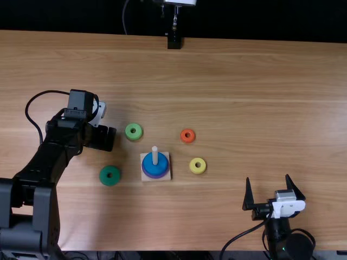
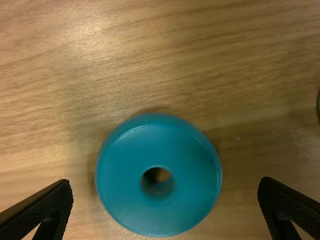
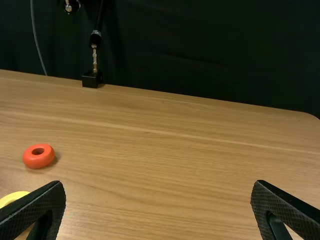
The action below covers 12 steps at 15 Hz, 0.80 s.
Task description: Build the Hanoi tower: stack the rings onto the peg from bottom to top in this color order: purple, dark blue, light blue, dark green, light green, yellow, orange.
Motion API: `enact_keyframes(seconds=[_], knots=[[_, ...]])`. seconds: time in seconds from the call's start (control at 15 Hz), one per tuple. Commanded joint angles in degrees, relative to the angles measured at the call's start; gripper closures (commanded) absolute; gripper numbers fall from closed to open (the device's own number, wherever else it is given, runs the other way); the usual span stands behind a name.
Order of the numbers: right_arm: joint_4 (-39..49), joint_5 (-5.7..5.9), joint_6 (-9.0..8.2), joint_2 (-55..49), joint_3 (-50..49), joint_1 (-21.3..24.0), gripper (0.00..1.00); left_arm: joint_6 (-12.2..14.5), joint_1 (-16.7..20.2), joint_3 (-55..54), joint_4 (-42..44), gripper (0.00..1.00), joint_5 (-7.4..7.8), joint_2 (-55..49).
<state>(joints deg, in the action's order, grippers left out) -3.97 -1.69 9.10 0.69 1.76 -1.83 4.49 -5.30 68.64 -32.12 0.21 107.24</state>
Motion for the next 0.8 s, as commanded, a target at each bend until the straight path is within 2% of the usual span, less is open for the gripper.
enact_keyframes(seconds=[0.0, 0.73], knots=[[0.0, 0.43, 0.18, -0.7, -0.9, 0.5, 0.00, 0.7, -0.6, 1.8, 0.3, 0.00, -0.10, 1.7], [0.1, 0.43, 0.18, -0.7, -0.9, 0.6, 0.00, 0.8, -0.4, 3.5, 0.3, 0.00, 0.00, 3.1]])
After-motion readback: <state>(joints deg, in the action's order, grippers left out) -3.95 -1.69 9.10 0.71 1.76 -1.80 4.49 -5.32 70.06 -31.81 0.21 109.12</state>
